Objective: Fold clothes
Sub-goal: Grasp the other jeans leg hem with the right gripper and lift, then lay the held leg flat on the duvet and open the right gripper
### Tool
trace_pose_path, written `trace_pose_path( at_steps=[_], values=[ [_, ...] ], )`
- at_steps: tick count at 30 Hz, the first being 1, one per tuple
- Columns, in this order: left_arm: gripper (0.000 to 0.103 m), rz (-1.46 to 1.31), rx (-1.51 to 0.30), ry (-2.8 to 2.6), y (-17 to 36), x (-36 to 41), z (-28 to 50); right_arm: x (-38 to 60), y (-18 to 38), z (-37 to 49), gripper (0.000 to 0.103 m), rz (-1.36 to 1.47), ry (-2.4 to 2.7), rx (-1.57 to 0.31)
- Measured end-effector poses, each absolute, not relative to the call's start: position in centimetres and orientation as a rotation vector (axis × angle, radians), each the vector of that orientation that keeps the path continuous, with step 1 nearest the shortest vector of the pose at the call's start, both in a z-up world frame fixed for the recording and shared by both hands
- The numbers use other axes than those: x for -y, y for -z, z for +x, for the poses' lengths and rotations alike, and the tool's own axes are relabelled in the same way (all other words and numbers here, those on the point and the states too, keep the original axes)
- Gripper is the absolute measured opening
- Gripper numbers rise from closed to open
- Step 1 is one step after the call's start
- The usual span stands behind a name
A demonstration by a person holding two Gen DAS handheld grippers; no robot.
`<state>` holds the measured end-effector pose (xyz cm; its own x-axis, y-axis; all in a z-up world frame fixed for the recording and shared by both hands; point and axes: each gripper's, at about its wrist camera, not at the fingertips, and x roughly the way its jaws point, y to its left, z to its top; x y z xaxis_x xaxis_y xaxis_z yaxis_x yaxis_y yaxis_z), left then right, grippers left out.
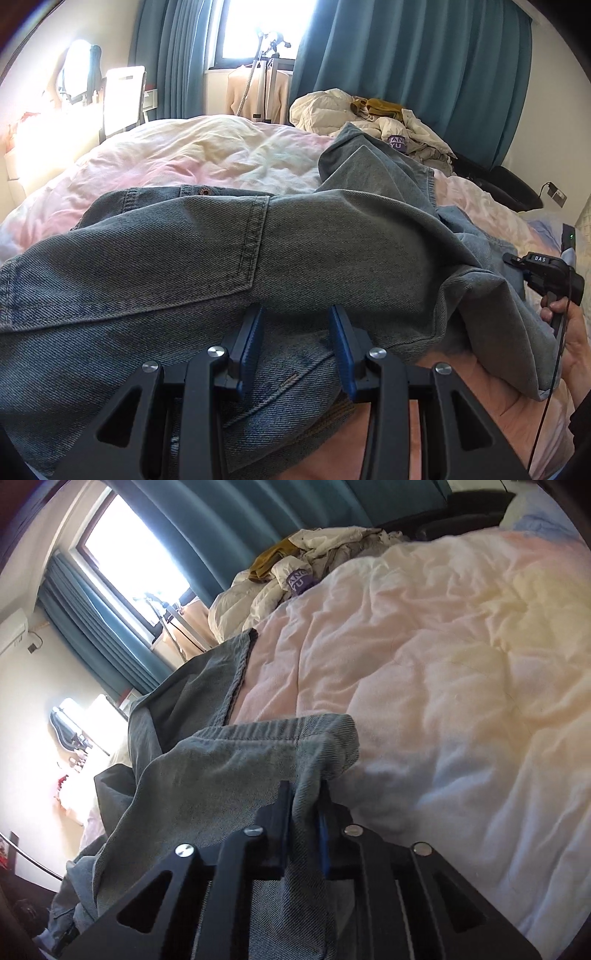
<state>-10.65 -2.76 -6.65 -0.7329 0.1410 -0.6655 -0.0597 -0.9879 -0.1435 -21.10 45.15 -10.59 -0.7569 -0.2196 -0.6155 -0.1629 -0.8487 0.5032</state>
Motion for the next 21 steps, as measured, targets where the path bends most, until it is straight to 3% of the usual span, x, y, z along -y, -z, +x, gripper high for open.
trace_pose_path(
  at_steps=[11,21],
  values=[
    [0.037,-1.066,0.215,-2.788,5.8,3.0,-9.5,-48.8,-0.2,-14.6,0.004,0.744,3.130,0.864],
    [0.037,-0.915,0.240,-2.783,3.0,3.0,-7.8,-60.1,-9.9,-10.0,0.003,0.629,3.407,0.911]
  ],
)
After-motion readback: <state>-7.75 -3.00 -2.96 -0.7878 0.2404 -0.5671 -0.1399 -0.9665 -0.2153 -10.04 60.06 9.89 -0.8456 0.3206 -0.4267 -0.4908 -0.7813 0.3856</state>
